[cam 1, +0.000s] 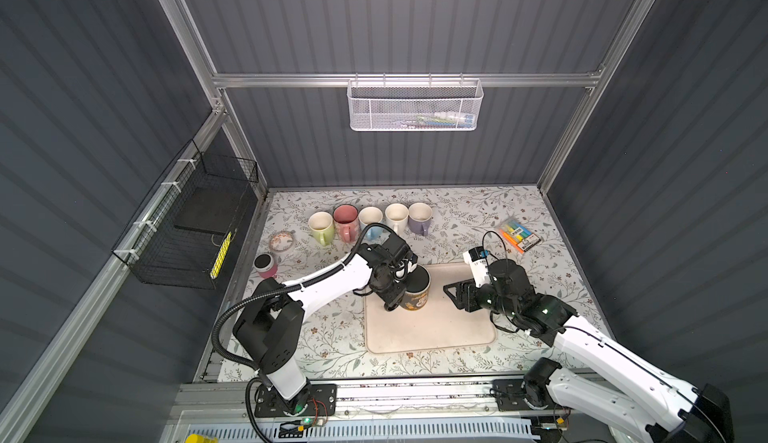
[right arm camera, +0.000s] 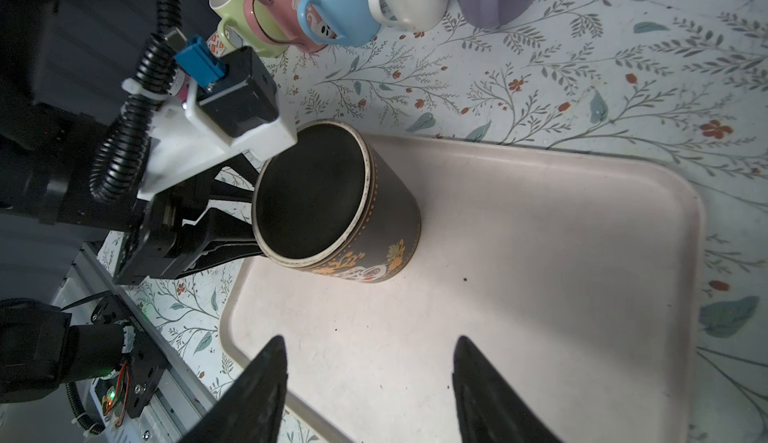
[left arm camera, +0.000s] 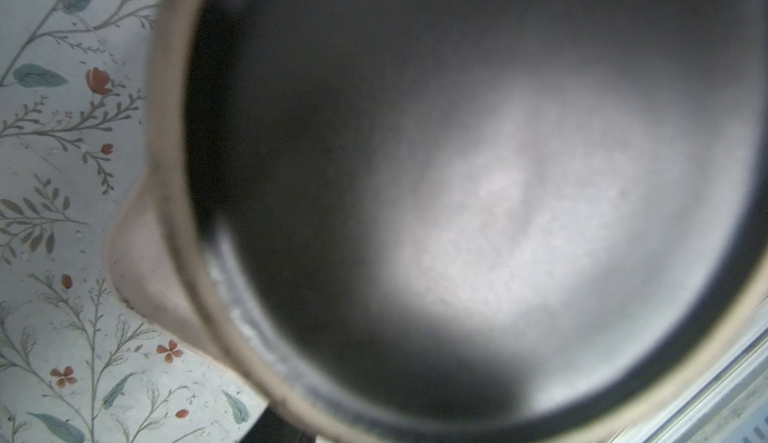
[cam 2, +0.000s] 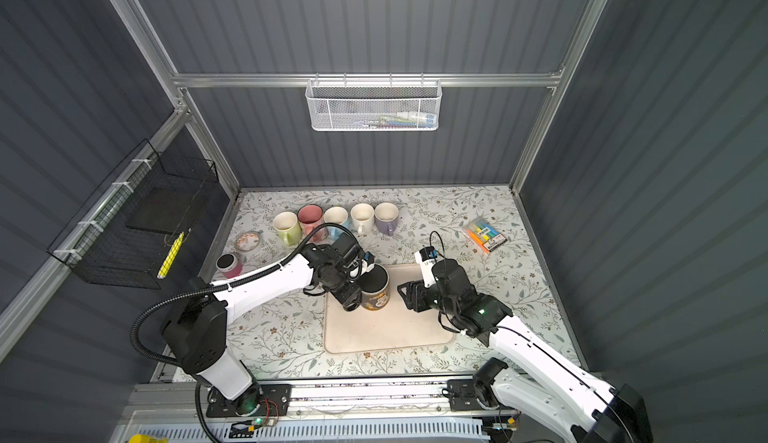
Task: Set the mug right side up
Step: 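Lift the black skull mug off the tray with the left gripper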
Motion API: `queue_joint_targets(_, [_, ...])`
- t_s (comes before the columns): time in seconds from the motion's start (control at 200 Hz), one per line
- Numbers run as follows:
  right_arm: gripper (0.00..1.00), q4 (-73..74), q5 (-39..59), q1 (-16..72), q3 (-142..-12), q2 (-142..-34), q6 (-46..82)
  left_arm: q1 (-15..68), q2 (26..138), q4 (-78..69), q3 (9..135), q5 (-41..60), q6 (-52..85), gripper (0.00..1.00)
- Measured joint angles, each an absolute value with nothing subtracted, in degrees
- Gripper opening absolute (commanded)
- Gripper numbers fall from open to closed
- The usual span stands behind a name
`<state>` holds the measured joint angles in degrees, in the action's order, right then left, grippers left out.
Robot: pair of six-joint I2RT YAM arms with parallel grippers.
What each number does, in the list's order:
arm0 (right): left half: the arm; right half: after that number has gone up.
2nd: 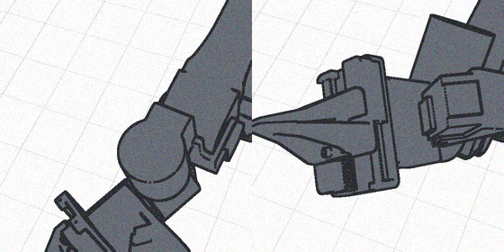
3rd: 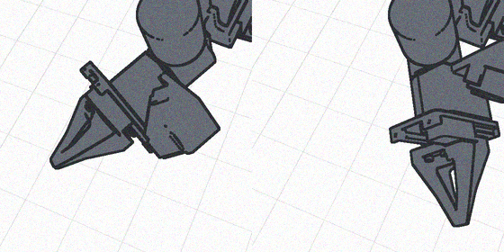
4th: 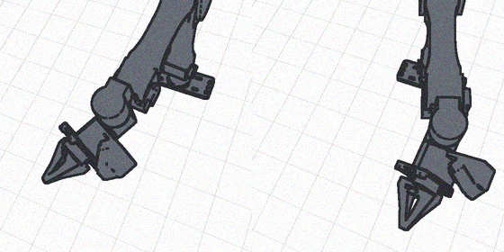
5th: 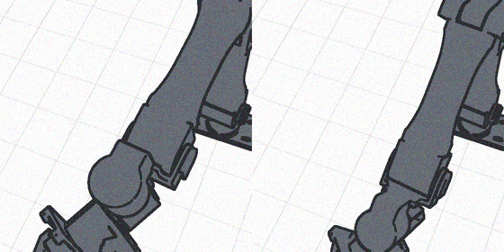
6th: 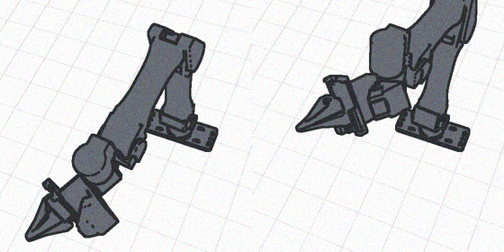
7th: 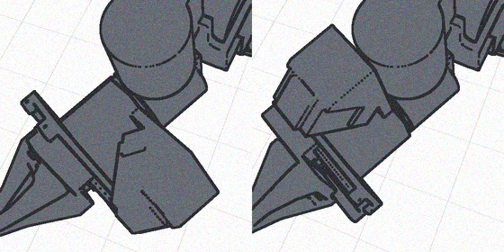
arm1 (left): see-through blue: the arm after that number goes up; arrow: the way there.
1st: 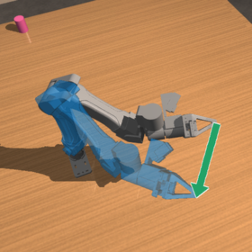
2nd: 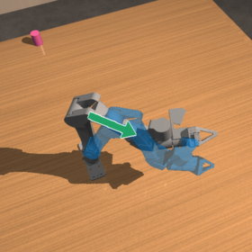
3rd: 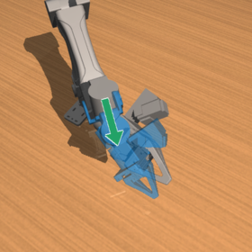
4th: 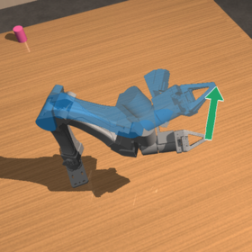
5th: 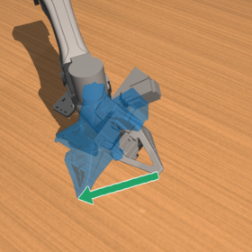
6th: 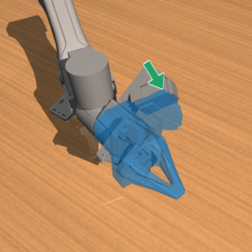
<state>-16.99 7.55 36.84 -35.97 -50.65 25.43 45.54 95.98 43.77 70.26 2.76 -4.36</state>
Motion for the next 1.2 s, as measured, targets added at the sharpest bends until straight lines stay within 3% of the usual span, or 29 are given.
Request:
queue_joint_targets(0.38, [0.63,-16.7,7.5,36.4,-34.8,-48.8,25.3,48.5,97.9,42.2,71.5,-1.7,-4.1,0.31])
queue_joint_targets(0.826, [0.63,-16.8,7.6,36.1,-34.4,-48.2,25.3,49.9,97.9,38.7,70.5,-4.6,-2.8,0.0])
queue_joint_targets(1.196, [0.64,-16.8,8.0,35.4,-34.4,-48.0,25.4,51.4,96.7,36.7,68.8,-7.1,-1.3,0.0])
